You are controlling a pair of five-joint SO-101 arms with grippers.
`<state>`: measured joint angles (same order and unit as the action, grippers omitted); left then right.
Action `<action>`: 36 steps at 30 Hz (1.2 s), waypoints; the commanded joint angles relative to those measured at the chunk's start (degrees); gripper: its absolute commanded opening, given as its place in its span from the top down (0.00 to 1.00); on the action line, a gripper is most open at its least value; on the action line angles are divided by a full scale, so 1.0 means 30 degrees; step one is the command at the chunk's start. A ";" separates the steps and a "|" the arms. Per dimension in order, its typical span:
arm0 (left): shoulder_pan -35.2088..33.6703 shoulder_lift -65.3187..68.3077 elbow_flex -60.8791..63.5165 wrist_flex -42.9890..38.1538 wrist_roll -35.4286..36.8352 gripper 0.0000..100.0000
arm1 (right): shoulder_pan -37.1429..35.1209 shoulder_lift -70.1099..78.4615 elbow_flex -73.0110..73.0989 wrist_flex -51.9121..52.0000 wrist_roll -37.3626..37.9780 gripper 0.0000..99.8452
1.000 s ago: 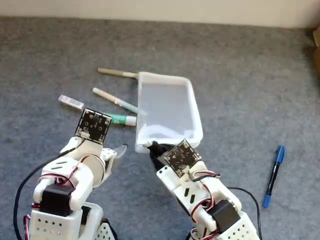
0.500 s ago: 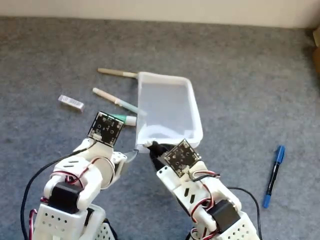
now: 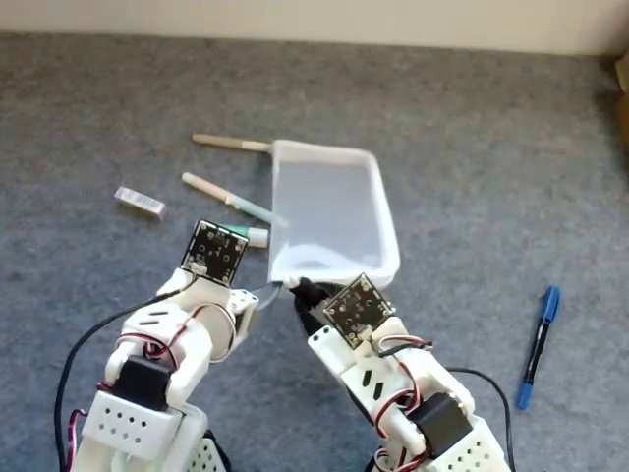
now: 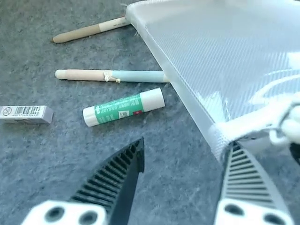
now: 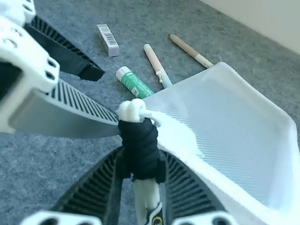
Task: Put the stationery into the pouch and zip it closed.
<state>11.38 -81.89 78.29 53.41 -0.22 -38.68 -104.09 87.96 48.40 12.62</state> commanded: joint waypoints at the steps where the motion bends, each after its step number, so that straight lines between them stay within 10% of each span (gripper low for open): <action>1: 0.0249 -0.0249 0.0278 -0.1495 0.0586 0.75 | 0.0132 -0.0337 -0.0425 -0.0396 0.0234 1.00; 15: 0.0278 -0.0278 0.0952 -0.3077 0.0557 0.99 | 0.0249 -0.0337 -0.0454 0.0864 0.0234 1.00; 36: 0.0161 -0.0278 0.0923 -0.2989 0.0527 0.99 | 0.4645 -0.0337 -0.3355 0.4645 0.0234 1.00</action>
<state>11.65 -81.89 81.89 45.41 1.10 -27.96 -104.18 82.33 62.02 12.79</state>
